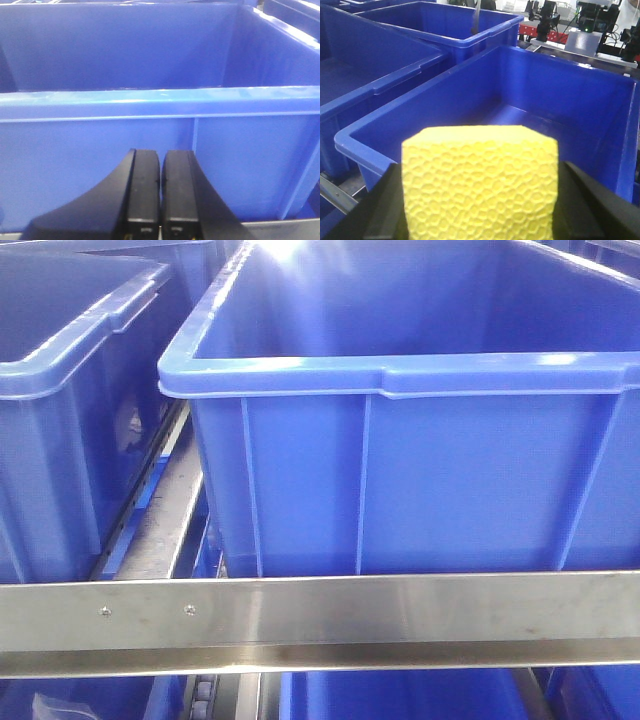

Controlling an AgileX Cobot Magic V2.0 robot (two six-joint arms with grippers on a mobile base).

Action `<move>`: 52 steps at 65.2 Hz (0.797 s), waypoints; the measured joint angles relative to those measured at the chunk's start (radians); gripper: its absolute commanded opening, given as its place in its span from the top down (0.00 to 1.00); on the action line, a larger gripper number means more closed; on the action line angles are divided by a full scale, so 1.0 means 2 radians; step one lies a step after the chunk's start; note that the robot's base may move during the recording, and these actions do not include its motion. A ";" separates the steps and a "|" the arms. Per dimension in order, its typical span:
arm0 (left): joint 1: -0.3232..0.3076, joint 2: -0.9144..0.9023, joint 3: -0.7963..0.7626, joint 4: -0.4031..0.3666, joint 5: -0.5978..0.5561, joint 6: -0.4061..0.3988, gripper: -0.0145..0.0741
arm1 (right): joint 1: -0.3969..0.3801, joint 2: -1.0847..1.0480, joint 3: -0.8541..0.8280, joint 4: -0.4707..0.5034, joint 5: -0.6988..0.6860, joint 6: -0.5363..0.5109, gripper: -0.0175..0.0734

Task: Place yellow foam block on left shelf second layer
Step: 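Lower the held cube with the right gripper into the blue bin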

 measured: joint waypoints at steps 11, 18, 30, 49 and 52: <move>0.000 0.000 0.000 0.000 0.000 0.000 0.68 | 0.000 0.066 -0.068 0.004 0.043 0.000 0.47; 0.000 0.000 0.000 0.000 0.000 0.000 0.68 | 0.000 0.139 -0.134 0.012 0.076 0.000 0.47; 0.000 0.000 0.000 0.000 0.000 0.000 0.68 | -0.007 0.277 -0.241 0.042 0.120 0.000 0.47; 0.000 0.000 0.000 0.000 0.000 0.000 0.68 | -0.071 0.483 -0.376 0.059 0.176 0.000 0.47; 0.000 0.000 0.000 0.000 0.000 0.000 0.68 | -0.076 0.520 -0.396 0.059 0.179 0.000 0.47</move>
